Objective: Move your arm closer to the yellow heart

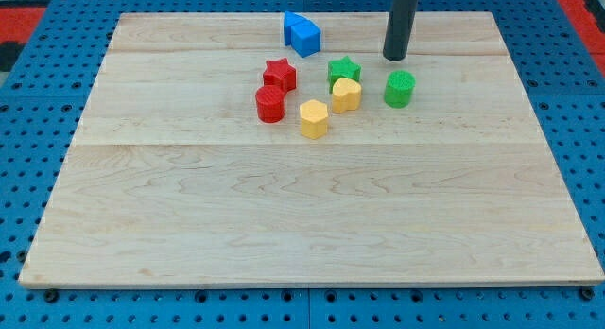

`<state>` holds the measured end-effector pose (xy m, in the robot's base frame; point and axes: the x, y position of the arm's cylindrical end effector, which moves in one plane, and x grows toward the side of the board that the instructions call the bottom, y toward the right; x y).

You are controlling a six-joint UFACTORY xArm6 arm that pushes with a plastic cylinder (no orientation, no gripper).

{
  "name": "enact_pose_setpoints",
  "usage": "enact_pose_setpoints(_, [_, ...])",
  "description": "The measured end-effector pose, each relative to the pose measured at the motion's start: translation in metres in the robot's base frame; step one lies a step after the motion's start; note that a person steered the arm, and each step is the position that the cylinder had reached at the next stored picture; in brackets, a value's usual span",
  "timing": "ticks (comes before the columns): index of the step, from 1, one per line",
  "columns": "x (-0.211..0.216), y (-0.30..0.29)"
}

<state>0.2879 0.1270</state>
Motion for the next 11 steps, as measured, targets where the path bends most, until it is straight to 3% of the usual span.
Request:
enact_pose_setpoints(2, [0.003,0.003])
enact_pose_setpoints(3, [0.008,0.043])
enact_pose_setpoints(4, [0.033,0.071])
enact_pose_setpoints(6, [0.136,0.096])
enact_pose_setpoints(7, [0.163,0.067])
enact_pose_setpoints(9, [0.163,-0.017])
enact_pose_setpoints(11, [0.133,-0.043])
